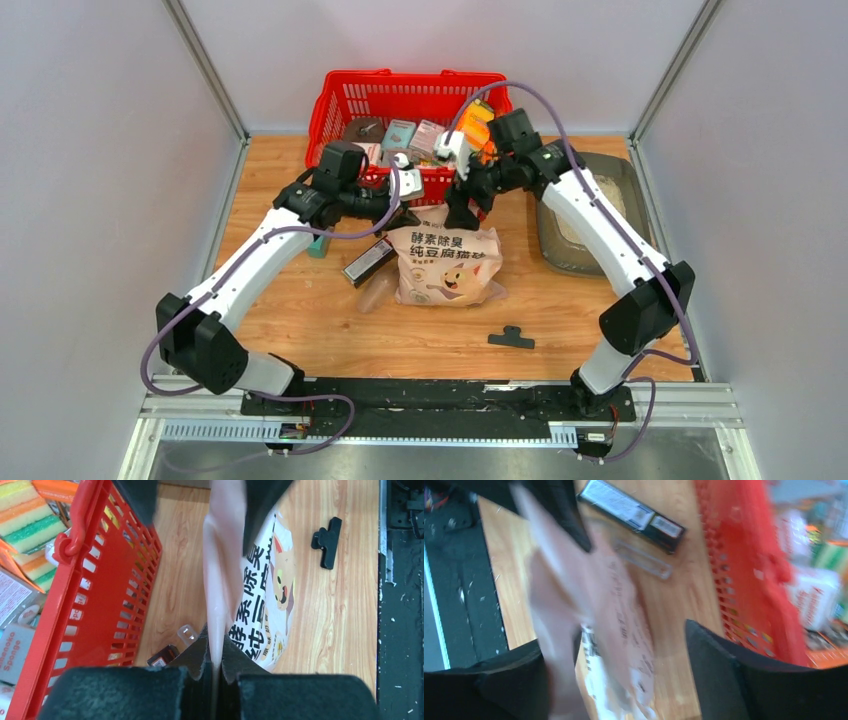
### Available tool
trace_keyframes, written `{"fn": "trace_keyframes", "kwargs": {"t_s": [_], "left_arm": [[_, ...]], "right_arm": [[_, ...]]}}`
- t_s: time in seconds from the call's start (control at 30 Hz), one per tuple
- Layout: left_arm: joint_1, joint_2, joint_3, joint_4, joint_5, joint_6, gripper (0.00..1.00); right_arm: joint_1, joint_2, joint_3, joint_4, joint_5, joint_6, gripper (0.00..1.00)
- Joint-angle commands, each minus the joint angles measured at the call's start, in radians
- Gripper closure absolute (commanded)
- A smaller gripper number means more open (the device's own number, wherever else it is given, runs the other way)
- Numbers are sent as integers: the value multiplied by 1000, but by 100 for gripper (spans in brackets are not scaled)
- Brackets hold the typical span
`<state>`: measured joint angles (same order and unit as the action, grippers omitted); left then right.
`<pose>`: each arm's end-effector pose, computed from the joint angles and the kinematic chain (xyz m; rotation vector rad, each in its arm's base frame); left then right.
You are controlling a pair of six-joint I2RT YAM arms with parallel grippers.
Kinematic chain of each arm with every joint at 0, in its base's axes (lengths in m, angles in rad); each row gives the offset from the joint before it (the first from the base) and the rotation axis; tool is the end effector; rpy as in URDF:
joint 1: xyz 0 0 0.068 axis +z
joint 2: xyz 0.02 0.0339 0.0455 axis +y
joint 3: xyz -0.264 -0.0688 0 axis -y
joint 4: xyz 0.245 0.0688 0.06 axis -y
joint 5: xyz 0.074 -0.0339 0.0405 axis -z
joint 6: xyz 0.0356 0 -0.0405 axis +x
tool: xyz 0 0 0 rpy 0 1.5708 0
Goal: Fill the litter box with clean litter
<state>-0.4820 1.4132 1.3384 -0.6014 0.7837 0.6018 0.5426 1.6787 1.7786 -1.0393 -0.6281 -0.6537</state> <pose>0.2584 -0.1635 0.3537 1.4322 1.5761 -0.8017 0.2863 0.1970 0.3771 -1.5532 1.8297 0.7307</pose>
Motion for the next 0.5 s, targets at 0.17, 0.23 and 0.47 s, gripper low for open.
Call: {"fn": "trace_keyframes", "kwargs": {"t_s": [0.17,0.23,0.47], "left_arm": [[0,-235,-131,268,-107,-180,100],[0,-250,-159,288,-113,-194,100],[0,-267,-186,315,-113,-250,100]], "right_arm": [[-181,-73,56,121,123,531,13],[-173,-85,-2,101,156,563,12],[-129,-114,-137,101,143,608,9]]}}
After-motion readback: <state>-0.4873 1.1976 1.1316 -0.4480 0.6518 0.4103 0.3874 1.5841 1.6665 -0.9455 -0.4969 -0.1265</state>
